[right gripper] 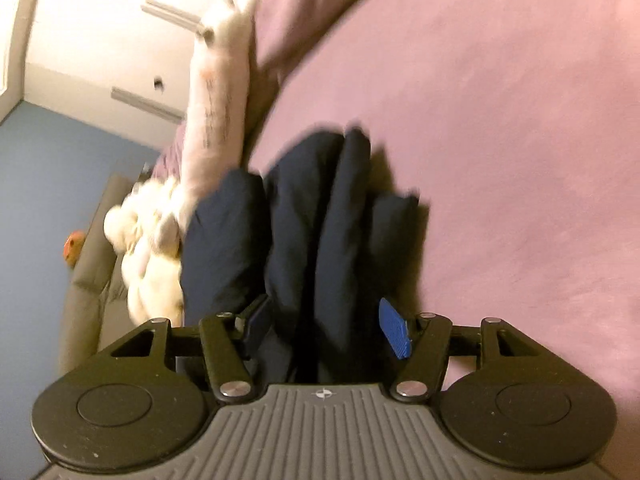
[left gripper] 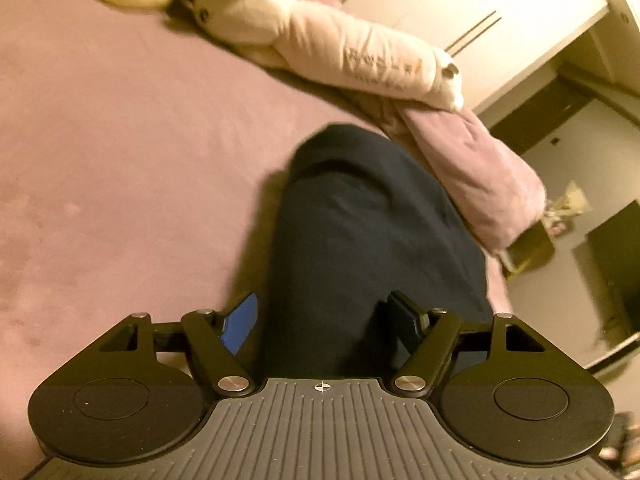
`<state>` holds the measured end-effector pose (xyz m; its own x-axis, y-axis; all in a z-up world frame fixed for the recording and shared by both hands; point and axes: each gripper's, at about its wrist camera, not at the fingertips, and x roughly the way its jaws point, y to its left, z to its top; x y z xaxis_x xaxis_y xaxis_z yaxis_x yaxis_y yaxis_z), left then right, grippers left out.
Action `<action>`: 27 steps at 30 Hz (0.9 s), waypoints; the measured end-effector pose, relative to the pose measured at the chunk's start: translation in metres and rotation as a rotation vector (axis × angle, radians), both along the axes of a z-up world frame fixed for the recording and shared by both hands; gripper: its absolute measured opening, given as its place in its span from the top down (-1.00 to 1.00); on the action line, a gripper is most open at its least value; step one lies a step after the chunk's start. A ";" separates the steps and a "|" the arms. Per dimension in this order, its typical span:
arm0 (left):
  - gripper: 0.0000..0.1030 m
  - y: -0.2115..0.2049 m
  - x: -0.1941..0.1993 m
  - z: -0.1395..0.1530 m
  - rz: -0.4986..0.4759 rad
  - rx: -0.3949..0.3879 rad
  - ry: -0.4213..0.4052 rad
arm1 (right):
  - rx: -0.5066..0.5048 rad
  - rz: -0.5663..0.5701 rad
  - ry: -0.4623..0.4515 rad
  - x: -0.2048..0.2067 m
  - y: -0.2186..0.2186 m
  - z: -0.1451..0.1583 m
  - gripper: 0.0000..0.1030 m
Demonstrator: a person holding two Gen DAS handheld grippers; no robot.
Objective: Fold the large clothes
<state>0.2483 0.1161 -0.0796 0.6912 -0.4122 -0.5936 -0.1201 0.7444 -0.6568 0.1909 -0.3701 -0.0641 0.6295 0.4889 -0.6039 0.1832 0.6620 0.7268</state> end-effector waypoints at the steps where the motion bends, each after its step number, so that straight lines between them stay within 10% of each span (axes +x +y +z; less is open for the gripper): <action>1: -0.48 0.000 -0.007 0.004 0.004 0.032 -0.007 | -0.009 -0.006 -0.025 -0.008 0.003 0.010 -0.18; 7: -0.51 -0.001 -0.066 0.023 -0.057 0.110 -0.045 | 0.060 0.072 -0.076 -0.045 0.053 0.033 -0.17; 14: -0.58 -0.004 -0.115 0.027 -0.086 0.124 -0.032 | -0.101 0.106 -0.075 -0.061 0.084 0.044 -0.17; 21: -0.57 -0.044 -0.110 0.015 -0.180 0.254 0.001 | 0.043 0.095 -0.008 -0.064 0.089 0.021 -0.17; 24: -0.54 -0.058 -0.099 0.009 -0.161 0.321 0.055 | -0.002 0.066 0.005 -0.058 0.100 0.013 0.39; 27: -0.53 -0.061 -0.091 0.008 -0.138 0.331 0.086 | -0.057 0.057 -0.026 -0.062 0.103 0.017 0.53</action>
